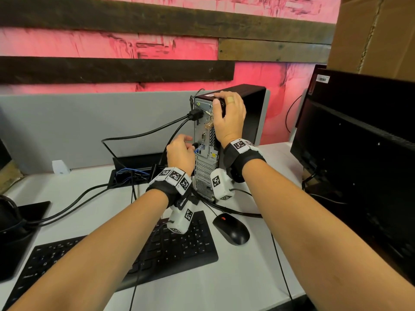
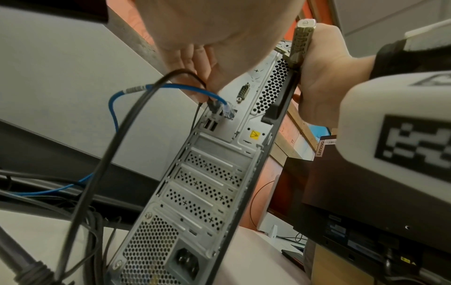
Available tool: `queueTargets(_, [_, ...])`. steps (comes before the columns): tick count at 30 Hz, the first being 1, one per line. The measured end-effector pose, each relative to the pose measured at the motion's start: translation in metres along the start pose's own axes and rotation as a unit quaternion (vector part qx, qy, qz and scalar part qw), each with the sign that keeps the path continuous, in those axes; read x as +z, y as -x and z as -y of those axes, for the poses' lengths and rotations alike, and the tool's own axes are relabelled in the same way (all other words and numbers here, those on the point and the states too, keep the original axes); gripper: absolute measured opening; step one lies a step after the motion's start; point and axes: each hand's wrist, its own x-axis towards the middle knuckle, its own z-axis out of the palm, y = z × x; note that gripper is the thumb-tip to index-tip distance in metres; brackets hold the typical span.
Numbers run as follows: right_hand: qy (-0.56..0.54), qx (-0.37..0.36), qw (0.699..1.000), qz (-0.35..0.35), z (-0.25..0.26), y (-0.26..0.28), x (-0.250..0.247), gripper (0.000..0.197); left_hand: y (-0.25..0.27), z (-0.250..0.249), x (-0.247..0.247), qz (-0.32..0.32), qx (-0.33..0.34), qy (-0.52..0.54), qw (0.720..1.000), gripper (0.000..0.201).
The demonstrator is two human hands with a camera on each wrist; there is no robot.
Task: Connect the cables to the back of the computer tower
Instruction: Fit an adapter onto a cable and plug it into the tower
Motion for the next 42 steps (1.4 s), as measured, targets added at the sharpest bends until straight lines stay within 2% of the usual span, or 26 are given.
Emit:
queueTargets(6, [0.005,0.005,1.000,0.004,0.001,0.001,0.000,0.033,0.001,-0.004,0.003,-0.005,-0.015,-0.005,1.000,0.025])
queueTargets(11, [0.013,0.005,1.000,0.017,0.002,0.001,-0.003,0.034,0.003,-0.003,-0.001,0.008,0.003,0.000,1.000,0.023])
queueTargets(17, [0.010,-0.003,0.998,0.055,-0.001,0.003,-0.011,0.036,0.008,0.007,-0.026,0.101,0.111,-0.014,0.989,0.035])
queueTargets(21, [0.000,0.010,0.998,0.064,0.003,0.004,-0.014,0.040,0.019,0.037,-0.055,0.177,0.156,-0.079,0.969,0.038])
queueTargets(23, [-0.004,0.014,0.998,0.058,0.005,0.007,-0.014,0.039,0.029,0.053,-0.067,0.200,0.169,-0.075,0.962,0.038])
queueTargets(26, [-0.005,0.027,0.998,0.052,0.005,0.014,-0.012,0.033,0.040,0.071,-0.081,0.238,0.122,-0.056,0.962,0.035])
queueTargets(28, [-0.010,0.044,0.998,0.048,0.006,0.018,-0.010,0.033,0.042,0.083,-0.083,0.271,0.086,-0.119,0.951,0.038])
queueTargets(30, [-0.013,0.051,0.998,0.039,0.007,0.020,-0.009,0.034,0.041,0.094,-0.081,0.302,0.018,-0.200,0.932,0.057])
queueTargets(32, [-0.013,0.053,0.998,0.029,0.007,0.021,-0.007,0.035,0.040,0.101,-0.079,0.303,-0.061,-0.226,0.924,0.070])
queueTargets(35, [-0.017,0.047,0.999,0.020,0.007,0.022,-0.006,0.036,0.034,0.113,-0.074,0.280,-0.122,-0.244,0.921,0.062])
queueTargets(38, [-0.013,0.046,0.999,0.019,0.007,0.022,-0.006,0.036,0.037,0.124,-0.065,0.353,-0.182,-0.239,0.886,0.057])
queueTargets(40, [-0.015,0.044,0.999,0.019,0.007,0.022,-0.006,0.036,0.044,0.126,-0.057,0.383,-0.186,-0.221,0.877,0.052])
queueTargets(42, [-0.013,0.041,0.999,0.019,0.006,0.022,-0.007,0.037,0.048,0.127,-0.049,0.403,-0.155,-0.223,0.874,0.042])
